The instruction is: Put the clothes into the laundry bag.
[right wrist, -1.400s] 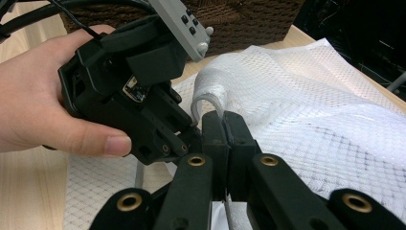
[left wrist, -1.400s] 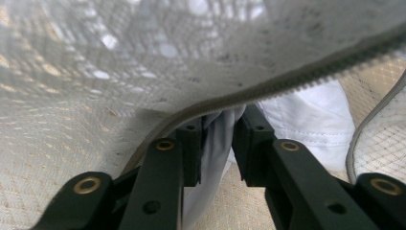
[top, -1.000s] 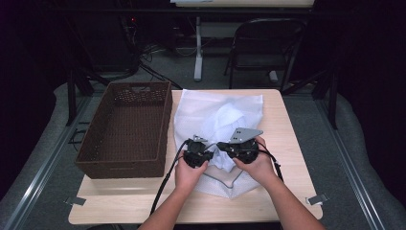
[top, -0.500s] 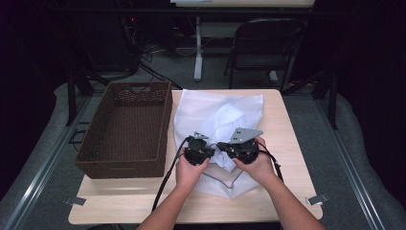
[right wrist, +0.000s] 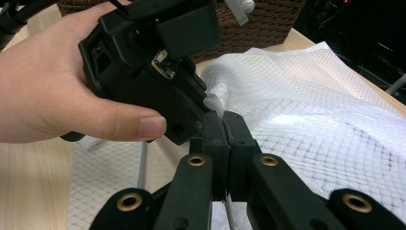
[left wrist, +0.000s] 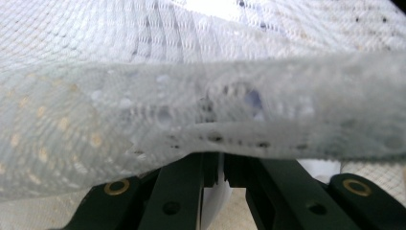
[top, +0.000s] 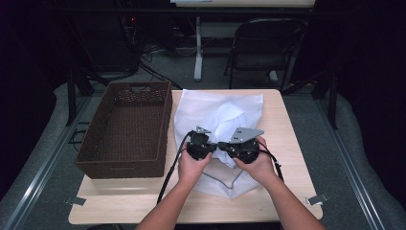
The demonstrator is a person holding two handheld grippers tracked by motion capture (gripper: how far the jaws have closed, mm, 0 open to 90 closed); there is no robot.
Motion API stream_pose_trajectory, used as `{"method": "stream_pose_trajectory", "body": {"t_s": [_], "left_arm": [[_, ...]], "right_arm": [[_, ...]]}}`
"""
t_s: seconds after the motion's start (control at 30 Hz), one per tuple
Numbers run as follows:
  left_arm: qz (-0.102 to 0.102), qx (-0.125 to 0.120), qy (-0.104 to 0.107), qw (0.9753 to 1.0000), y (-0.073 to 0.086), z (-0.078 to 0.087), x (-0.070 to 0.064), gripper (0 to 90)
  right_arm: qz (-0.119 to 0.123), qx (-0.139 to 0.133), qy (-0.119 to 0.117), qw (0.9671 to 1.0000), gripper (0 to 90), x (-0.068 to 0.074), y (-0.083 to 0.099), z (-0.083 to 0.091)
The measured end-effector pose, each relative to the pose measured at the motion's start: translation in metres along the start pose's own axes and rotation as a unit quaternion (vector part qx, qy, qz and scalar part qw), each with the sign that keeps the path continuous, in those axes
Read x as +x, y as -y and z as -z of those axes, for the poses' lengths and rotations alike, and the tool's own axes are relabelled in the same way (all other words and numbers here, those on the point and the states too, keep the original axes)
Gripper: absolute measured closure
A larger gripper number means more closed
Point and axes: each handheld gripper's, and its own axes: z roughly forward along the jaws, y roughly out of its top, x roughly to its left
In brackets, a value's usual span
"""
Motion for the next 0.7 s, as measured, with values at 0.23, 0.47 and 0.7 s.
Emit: {"method": "stream_pose_trajectory", "body": {"t_s": [0.23, 0.47, 0.7], "left_arm": [[0.008, -0.003, 0.001, 1.0, -0.005, -0.006, -0.001, 87.1], [0.015, -0.01, -0.002, 0.9998, -0.01, -0.009, 0.002, 87.1], [0.022, -0.014, -0.007, 0.9996, -0.01, -0.016, 0.005, 87.1]], "right_arm": [[-0.001, -0.002, 0.001, 1.0, 89.3, -0.001, 0.0, 0.001], [-0.003, -0.001, -0.001, 1.0, 89.3, -0.002, 0.0, 0.001], [-0.007, 0.0, 0.002, 1.0, 89.3, -0.004, 0.001, 0.002]]}}
